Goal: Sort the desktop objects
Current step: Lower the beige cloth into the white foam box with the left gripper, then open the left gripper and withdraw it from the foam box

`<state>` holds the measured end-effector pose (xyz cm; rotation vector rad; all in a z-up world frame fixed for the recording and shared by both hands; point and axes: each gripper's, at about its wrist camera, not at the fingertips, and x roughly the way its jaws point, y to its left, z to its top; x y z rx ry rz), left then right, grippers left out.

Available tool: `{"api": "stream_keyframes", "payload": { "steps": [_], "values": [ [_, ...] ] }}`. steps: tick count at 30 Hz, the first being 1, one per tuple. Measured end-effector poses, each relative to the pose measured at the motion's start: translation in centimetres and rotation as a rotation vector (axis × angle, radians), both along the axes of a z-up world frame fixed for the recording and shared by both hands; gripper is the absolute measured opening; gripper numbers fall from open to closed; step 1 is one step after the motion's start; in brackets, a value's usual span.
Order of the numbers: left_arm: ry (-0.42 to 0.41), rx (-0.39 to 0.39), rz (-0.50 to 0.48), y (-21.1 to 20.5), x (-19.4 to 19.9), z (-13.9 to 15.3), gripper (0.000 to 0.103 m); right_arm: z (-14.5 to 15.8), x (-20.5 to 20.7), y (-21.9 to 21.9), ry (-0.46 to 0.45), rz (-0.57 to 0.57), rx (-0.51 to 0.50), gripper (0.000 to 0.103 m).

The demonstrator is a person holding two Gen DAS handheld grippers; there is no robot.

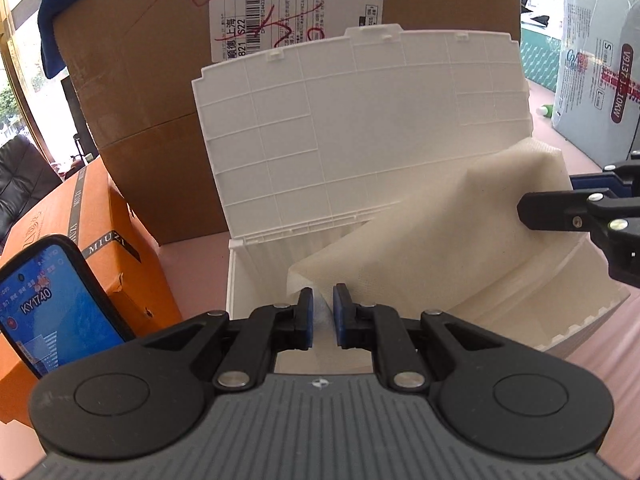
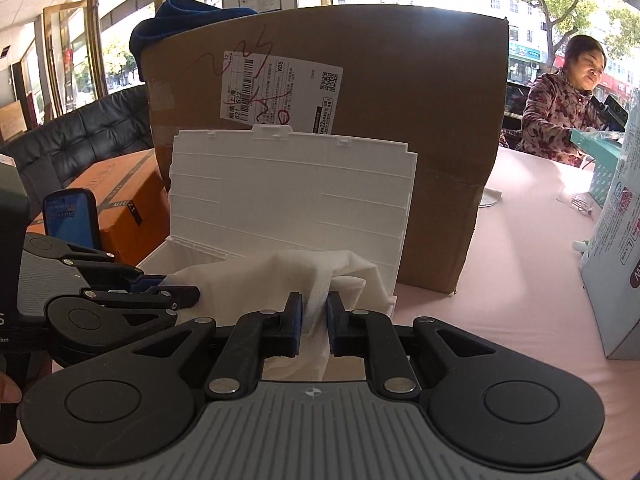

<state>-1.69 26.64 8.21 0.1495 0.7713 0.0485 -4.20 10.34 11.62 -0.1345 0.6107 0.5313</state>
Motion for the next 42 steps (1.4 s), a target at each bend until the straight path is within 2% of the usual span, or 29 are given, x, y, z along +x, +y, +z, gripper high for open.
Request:
{"api": "stream_keyframes", "payload": {
  "steps": [6,12,14,18,20,24,28,30,36,38,42],
  "values": [
    [0.042,0.025,-0.008,-0.1,1.2,-0.8,0.009,-0.6,0.8,1.5,0.007,0.024,-0.079,0.012],
    [0.061,0.074,-0.013,-0.7,1.9,-1.1,0.01,-1.9,1.8,3.5,0.016,0.067,-0.229,0.012],
    [0.067,0.09,-0.015,-0.9,2.1,-1.1,0.01,-2.2,2.2,3.7,0.035,0.074,-0.248,0.013],
    [0.081,0.103,-0.006,-1.1,2.6,-1.0,0.016,-2.9,2.9,3.9,0.081,0.086,-0.261,0.022],
    [0.089,0.105,0.001,-1.0,2.9,-1.0,0.019,-3.1,3.2,3.8,0.1,0.093,-0.243,0.032],
    [0.097,0.119,0.004,-1.1,3.3,-1.0,0.023,-3.4,3.4,4.1,0.109,0.094,-0.253,0.036],
    [0.087,0.158,0.013,-1.4,3.3,-1.0,0.037,-3.2,3.6,4.1,0.127,0.089,-0.249,0.046],
    [0.076,0.162,0.015,-1.4,3.2,-0.9,0.04,-3.1,3.8,4.0,0.134,0.089,-0.239,0.047],
    [0.056,0.081,0.02,-0.6,3.0,0.0,0.048,-2.8,3.5,3.3,0.138,0.069,-0.199,0.052],
    [0.024,0.056,0.025,-0.3,2.6,0.4,0.062,-2.5,3.1,2.9,0.118,0.06,-0.194,0.056],
    [-0.061,-0.048,0.024,0.7,1.5,1.5,0.08,-1.4,2.5,1.8,0.06,0.044,-0.149,0.065]
  ]
}}
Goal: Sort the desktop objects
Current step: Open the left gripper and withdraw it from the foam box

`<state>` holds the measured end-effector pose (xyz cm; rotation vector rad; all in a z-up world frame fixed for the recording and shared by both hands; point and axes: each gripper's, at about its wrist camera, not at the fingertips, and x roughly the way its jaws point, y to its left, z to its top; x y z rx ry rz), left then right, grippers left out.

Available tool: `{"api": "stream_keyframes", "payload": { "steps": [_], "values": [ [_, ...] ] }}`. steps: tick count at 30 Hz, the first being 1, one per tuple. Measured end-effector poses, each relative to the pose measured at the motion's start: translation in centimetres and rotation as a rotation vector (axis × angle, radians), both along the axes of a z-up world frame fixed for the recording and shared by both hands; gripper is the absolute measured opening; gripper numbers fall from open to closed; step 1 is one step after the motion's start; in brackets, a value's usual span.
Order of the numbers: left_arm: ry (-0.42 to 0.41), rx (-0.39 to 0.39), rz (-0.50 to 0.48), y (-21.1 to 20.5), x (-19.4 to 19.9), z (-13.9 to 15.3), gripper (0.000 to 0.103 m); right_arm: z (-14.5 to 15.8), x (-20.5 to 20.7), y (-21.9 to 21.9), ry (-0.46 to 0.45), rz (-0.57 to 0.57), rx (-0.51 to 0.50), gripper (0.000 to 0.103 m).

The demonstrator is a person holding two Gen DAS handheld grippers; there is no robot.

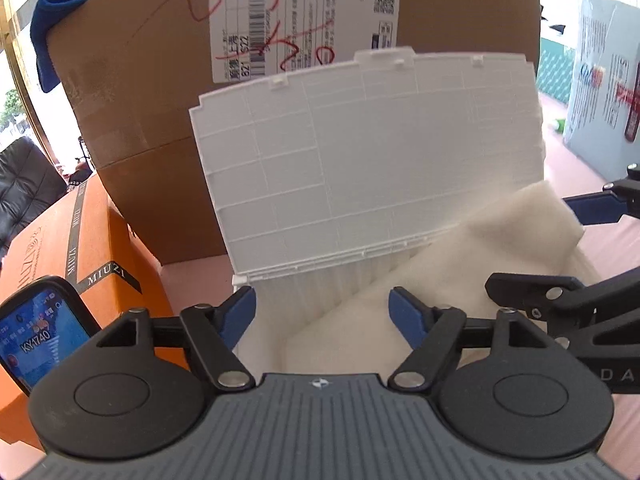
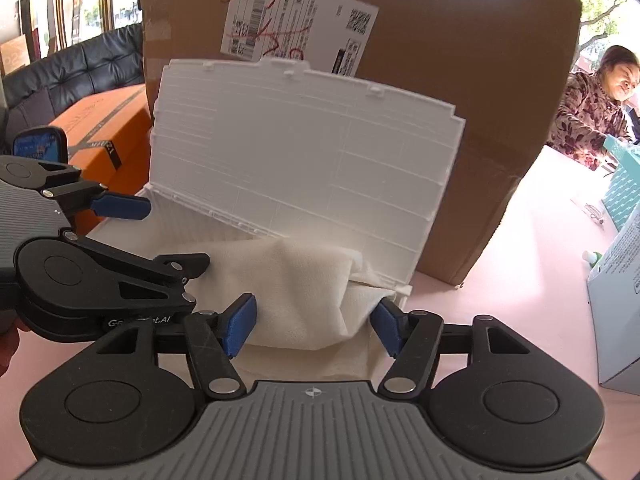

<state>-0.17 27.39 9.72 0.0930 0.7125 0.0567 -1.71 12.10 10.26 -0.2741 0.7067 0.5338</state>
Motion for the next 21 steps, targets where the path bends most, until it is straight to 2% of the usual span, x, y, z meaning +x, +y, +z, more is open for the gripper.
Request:
{"api": "stream_keyframes", "payload": {
  "steps": [1,2,3,4,7,10,14,21],
  "values": [
    [-0.016,-0.025,0.005,0.2,-0.3,0.3,0.089,0.3,0.0,-0.6,-0.032,-0.007,0.019,0.075],
    [-0.032,-0.035,0.003,0.1,-0.7,0.6,0.092,0.7,-0.4,-1.1,-0.071,-0.027,0.027,0.084],
    [-0.046,-0.032,-0.005,-0.2,-1.0,0.7,0.093,1.0,-0.7,-1.6,-0.11,-0.046,0.035,0.099],
    [-0.061,-0.014,-0.021,-0.7,-1.3,0.8,0.093,1.4,-1.0,-2.1,-0.136,-0.05,0.054,0.103],
    [-0.097,0.01,-0.059,-1.9,-2.4,2.1,0.093,2.4,-1.6,-3.3,-0.152,-0.056,0.116,0.103],
    [-0.149,-0.088,-0.062,-1.7,-4.3,3.4,0.095,3.4,-2.4,-4.6,-0.15,-0.061,0.206,0.103],
    [-0.225,-0.173,-0.031,-1.6,-5.5,3.6,0.103,4.6,-3.4,-6.3,-0.153,-0.096,0.311,0.103],
    [-0.221,-0.168,-0.038,-2.5,-7.5,3.6,0.103,5.0,-4.9,-7.4,-0.171,-0.183,0.379,0.103]
  ]
}}
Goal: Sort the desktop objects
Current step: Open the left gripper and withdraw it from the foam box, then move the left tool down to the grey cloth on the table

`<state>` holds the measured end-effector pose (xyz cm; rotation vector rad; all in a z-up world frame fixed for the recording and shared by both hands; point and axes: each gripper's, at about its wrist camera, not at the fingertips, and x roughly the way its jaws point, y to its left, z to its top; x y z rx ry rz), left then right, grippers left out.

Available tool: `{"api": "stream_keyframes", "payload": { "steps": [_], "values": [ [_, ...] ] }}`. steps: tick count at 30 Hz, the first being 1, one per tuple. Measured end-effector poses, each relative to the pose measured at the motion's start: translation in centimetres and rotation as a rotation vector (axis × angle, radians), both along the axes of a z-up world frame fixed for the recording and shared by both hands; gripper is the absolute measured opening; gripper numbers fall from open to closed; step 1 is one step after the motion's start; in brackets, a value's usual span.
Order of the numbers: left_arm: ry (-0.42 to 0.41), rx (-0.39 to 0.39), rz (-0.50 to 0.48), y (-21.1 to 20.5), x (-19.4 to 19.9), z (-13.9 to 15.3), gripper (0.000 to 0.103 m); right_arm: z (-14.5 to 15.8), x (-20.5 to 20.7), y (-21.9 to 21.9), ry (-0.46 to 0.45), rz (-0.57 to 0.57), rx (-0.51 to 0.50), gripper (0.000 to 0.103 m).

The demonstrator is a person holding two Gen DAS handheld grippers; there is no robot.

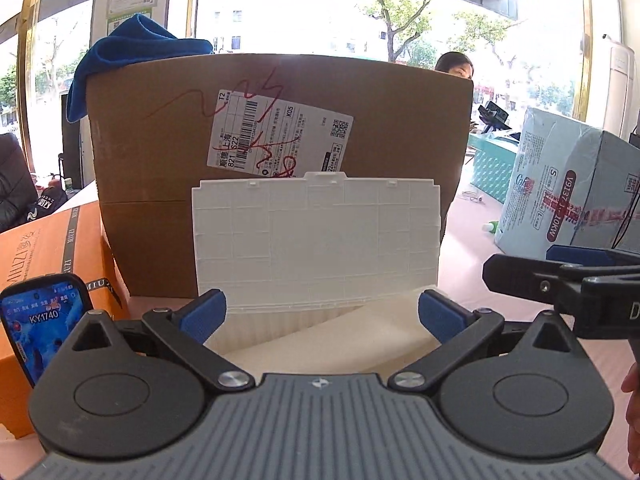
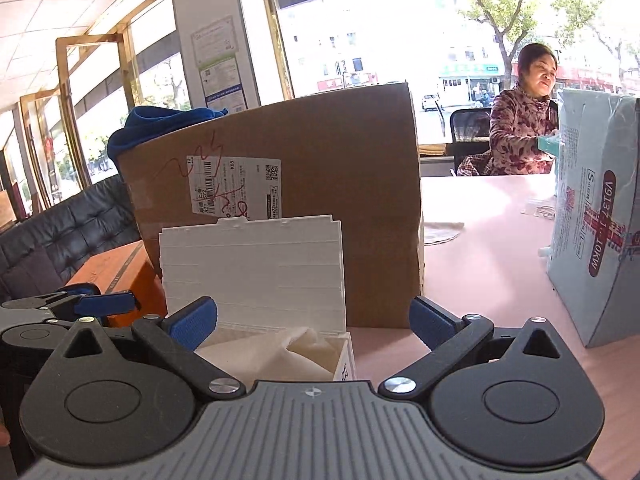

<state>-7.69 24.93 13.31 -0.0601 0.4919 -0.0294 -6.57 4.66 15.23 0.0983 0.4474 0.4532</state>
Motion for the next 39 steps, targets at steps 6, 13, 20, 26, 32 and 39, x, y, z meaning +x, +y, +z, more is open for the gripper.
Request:
{"api": "stream_keyframes", "payload": {
  "steps": [6,13,20,26,32,39],
  "values": [
    [0.025,-0.029,0.0,-0.3,-1.6,-1.5,0.103,-1.4,-1.6,-0.2,0.026,-0.026,0.041,0.103],
    [0.013,0.012,-0.012,-1.0,-5.2,-2.8,0.103,-2.4,-5.0,0.2,-0.009,-0.006,-0.006,0.103],
    [0.033,-0.029,0.014,-0.4,-8.6,-5.0,0.103,-4.1,-8.6,-0.5,-0.019,0.013,-0.003,0.103],
    [0.088,-0.066,0.014,0.1,-11.2,-7.5,0.103,-7.1,-11.3,-1.9,0.046,-0.005,0.059,0.103],
    [0.076,-0.062,0.018,0.4,-13.6,-8.1,0.103,-9.4,-13.3,-2.9,0.128,-0.02,0.107,0.103],
    [0.054,-0.089,0.026,0.7,-13.9,-9.5,0.103,-10.1,-15.0,-2.4,0.07,0.002,0.05,0.103]
  ]
}}
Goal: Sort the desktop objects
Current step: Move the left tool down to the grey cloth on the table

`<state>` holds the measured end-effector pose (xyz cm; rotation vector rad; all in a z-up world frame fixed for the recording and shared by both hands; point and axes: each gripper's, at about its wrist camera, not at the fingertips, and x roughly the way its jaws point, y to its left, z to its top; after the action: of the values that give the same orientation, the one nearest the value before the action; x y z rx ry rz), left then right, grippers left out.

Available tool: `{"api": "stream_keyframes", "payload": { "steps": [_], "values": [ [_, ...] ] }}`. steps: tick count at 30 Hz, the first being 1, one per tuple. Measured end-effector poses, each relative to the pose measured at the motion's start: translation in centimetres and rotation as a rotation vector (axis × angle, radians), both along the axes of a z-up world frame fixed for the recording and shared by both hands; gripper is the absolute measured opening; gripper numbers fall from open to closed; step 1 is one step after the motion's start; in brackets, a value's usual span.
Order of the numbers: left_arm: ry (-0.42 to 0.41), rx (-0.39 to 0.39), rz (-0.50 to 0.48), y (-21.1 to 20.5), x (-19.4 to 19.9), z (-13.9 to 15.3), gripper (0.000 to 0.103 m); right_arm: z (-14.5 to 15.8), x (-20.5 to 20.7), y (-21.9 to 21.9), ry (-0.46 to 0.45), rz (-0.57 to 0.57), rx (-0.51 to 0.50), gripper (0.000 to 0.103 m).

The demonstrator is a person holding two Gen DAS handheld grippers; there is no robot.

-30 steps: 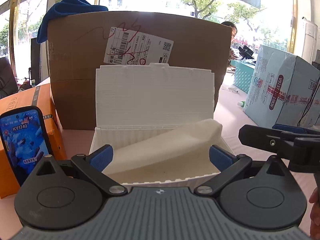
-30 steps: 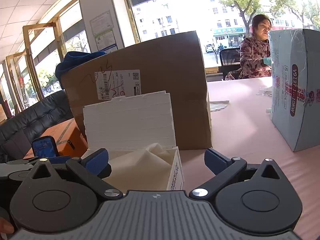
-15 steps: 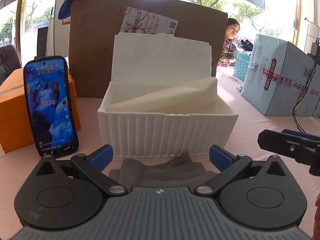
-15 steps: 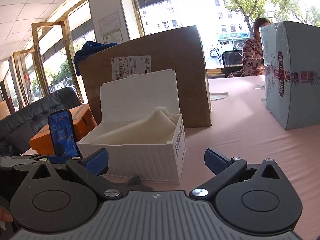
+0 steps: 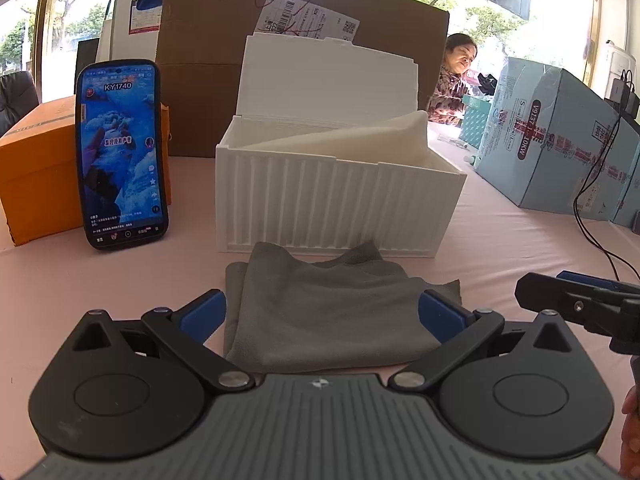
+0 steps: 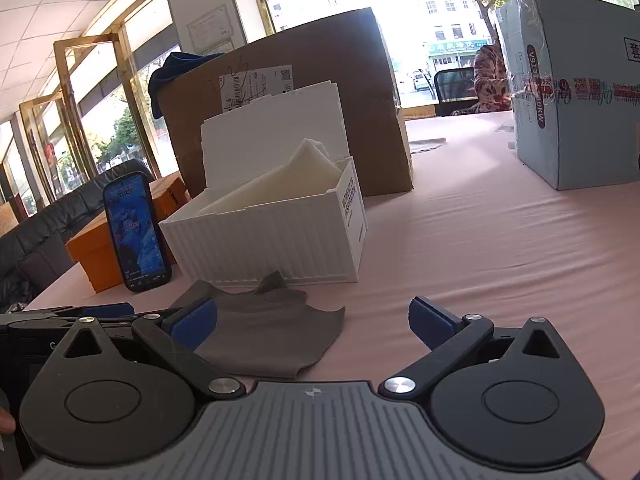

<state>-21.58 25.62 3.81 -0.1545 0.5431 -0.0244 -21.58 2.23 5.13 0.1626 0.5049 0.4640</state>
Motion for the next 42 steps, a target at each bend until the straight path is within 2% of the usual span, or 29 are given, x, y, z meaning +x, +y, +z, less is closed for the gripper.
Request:
{"api": "stream_keyframes", "payload": {
  "steps": [5,8,11,13,16,18,25,27,33,38,42],
  "values": [
    [0.0,-0.028,0.031,0.9,1.0,-1.3,0.103,-1.4,1.2,0.2,0.063,0.008,0.052,0.103],
    [0.044,-0.103,0.041,2.0,1.7,-2.0,0.103,-2.7,2.3,0.1,0.122,-0.012,0.103,0.103],
    [0.05,-0.165,0.045,3.0,2.1,-2.3,0.103,-3.8,3.5,0.0,0.196,-0.028,0.138,0.103],
    [0.043,-0.181,0.053,3.2,2.3,-2.4,0.103,-3.8,3.7,-0.3,0.19,-0.037,0.162,0.103],
    [0.049,-0.155,0.053,2.8,2.6,-2.4,0.103,-3.9,4.0,-0.3,0.194,-0.048,0.164,0.103],
    [0.059,-0.116,0.053,2.2,2.7,-2.4,0.103,-3.9,4.0,0.2,0.188,-0.048,0.13,0.103],
    [0.105,0.012,0.058,0.5,3.4,-2.4,0.103,-4.0,4.0,2.9,0.163,-0.071,-0.041,0.103],
    [0.105,0.012,0.066,0.6,3.5,-2.4,0.103,-4.0,4.0,3.2,0.158,-0.077,-0.066,0.103],
    [0.107,0.023,0.075,0.5,3.8,-2.6,0.103,-4.1,4.2,3.0,0.161,-0.08,-0.052,0.103],
    [0.083,-0.032,0.078,1.1,3.2,-2.5,0.102,-4.1,4.1,3.0,0.157,-0.084,-0.058,0.101],
    [0.076,-0.023,0.074,0.9,2.6,-2.4,0.095,-4.0,3.9,3.1,0.144,-0.064,-0.058,0.086]
  ]
}}
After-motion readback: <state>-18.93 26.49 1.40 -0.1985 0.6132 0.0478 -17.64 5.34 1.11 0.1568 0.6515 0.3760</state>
